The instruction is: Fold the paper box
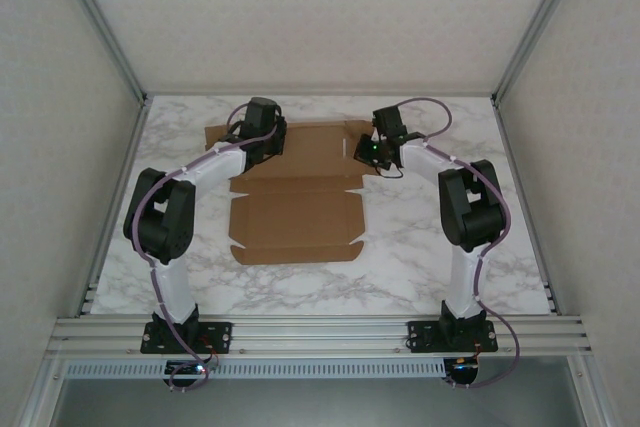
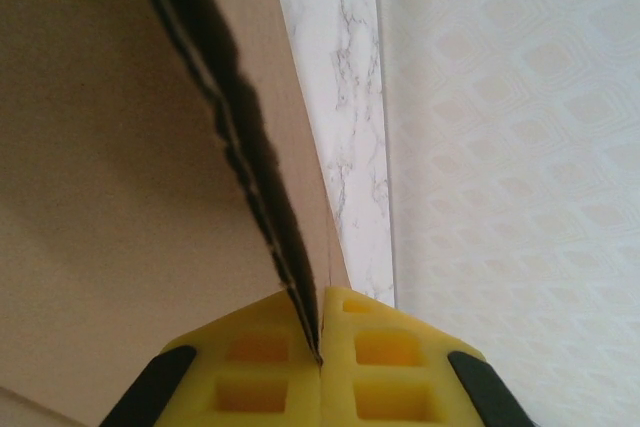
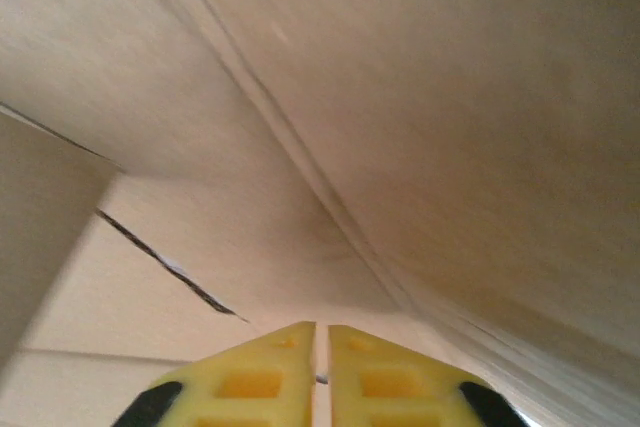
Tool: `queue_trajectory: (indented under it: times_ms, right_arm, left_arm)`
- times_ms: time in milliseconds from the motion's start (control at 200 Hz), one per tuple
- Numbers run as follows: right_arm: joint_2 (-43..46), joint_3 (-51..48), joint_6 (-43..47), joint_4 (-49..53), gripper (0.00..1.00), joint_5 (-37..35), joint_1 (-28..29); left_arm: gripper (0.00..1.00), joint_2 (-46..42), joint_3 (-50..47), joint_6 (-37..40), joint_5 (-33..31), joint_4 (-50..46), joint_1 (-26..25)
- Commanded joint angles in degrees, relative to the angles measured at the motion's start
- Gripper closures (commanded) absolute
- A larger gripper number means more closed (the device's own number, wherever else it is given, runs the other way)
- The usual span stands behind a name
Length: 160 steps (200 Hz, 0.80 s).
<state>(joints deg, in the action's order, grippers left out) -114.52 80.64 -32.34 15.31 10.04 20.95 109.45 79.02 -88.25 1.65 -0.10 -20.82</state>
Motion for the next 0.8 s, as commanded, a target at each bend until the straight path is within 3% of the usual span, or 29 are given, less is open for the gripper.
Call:
queue_trajectory:
  times_ms: [0,255,631,796]
  right_arm:
    - [-0.27,0.5,3.67,8.78,0.79,-2.75,0.85]
    - [-1.03,-1.6,4.13,8.85,0.55,0.11,1.14]
    - [-3.81,-0.81,3.64,7.68,0.49,6.98,2.91]
    - [2.55,-6.67,2.29,1.89,0.47,2.08,2.91]
  left_arm:
    - [1.0,-1.25,-0.09,1.93,-1.74,-1.47,0.25]
    - [1.0,-1.22,-0.36,1.25,-1.12,0.6,0.3]
    - [1.0,-1.56,-1.49,0.49,-0.82,1.88,0.34]
    - [1.0,-2.2,-3.08,-0.63,0.17,4.08,0.78]
